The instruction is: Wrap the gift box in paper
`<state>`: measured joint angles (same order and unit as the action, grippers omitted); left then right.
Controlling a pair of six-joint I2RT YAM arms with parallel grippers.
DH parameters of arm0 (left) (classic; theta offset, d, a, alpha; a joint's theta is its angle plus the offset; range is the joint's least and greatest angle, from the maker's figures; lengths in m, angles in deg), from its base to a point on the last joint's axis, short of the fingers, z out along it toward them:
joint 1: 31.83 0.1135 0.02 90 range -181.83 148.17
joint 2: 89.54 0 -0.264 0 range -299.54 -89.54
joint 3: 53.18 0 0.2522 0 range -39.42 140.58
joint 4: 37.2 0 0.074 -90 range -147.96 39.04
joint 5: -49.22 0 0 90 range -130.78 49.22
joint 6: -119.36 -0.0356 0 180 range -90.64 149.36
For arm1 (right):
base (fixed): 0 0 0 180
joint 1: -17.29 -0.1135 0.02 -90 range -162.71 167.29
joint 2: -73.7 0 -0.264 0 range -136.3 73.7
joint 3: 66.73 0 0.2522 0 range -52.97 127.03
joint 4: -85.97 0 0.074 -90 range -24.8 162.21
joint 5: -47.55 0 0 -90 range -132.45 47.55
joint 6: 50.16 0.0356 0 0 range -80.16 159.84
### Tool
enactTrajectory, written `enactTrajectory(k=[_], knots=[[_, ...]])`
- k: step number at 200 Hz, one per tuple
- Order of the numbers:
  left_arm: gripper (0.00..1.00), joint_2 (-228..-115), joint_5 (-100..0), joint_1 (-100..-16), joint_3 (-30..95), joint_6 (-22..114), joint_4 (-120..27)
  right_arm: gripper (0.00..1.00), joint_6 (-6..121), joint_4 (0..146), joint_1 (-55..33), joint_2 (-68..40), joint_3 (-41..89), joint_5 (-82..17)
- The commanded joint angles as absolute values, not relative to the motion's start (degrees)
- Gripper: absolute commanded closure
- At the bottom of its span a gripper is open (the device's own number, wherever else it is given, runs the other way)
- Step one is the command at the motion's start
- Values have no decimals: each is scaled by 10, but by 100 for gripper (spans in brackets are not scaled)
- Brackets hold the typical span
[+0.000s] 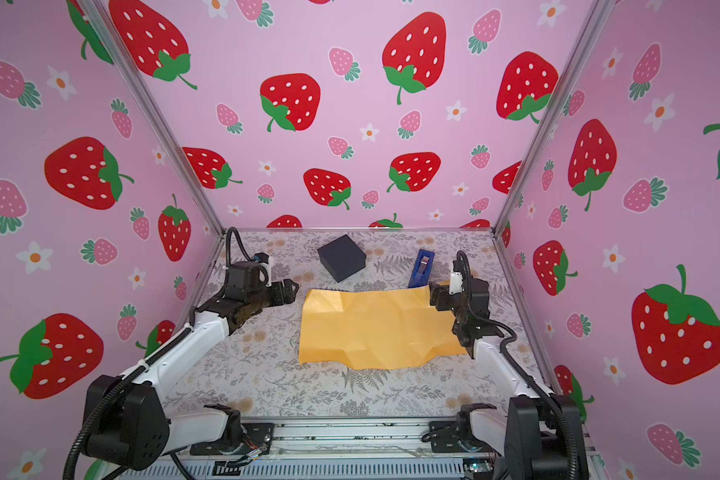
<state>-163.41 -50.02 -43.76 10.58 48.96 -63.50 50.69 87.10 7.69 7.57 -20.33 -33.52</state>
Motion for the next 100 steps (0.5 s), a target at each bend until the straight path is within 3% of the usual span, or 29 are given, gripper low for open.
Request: enactTrajectory(k=[1,30,100], knots=[[14,-1649,-615,-440,108,530,-702,21,529,797,66,88,-179,-318],[17,-1675,-674,-440,86,542,-700,21,530,756,59,96,-164,-323],[21,-1736,-690,-441,36,552,-692,23,576,654,66,102,-121,-393]])
